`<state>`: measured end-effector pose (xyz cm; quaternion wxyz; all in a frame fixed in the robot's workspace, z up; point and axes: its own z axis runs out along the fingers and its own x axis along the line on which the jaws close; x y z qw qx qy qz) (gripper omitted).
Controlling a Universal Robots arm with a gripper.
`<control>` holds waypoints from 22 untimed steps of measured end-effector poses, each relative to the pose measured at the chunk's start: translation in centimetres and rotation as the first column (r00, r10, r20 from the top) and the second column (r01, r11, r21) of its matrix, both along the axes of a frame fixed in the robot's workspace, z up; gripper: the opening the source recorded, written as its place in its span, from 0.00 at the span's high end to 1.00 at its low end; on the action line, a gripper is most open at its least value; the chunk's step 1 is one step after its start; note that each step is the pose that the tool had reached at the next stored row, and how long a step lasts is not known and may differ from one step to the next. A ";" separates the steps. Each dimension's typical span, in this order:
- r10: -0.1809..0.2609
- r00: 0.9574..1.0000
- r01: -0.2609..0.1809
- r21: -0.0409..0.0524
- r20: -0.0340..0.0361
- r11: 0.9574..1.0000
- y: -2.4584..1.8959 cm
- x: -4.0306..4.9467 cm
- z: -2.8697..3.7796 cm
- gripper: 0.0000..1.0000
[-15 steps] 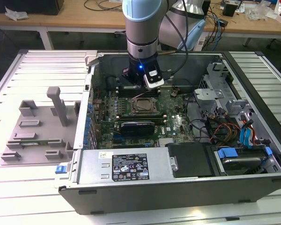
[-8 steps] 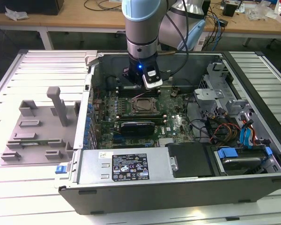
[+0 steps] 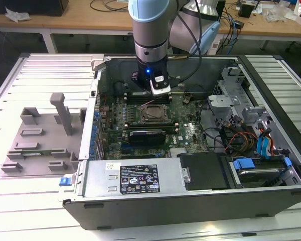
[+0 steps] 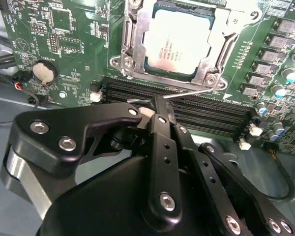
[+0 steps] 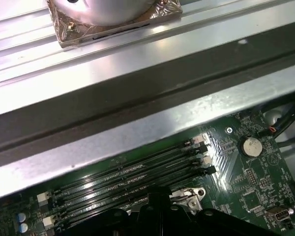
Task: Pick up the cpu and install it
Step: 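Install the first cpu locking lever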
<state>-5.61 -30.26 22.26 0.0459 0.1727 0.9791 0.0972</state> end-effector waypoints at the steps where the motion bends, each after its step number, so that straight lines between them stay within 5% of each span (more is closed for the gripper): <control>1: -0.001 1.000 0.001 0.000 0.000 1.000 0.01 -0.04 0.00 0.89; 22: -0.048 0.999 0.048 -0.001 0.000 0.999 0.03 -0.17 -0.41 0.89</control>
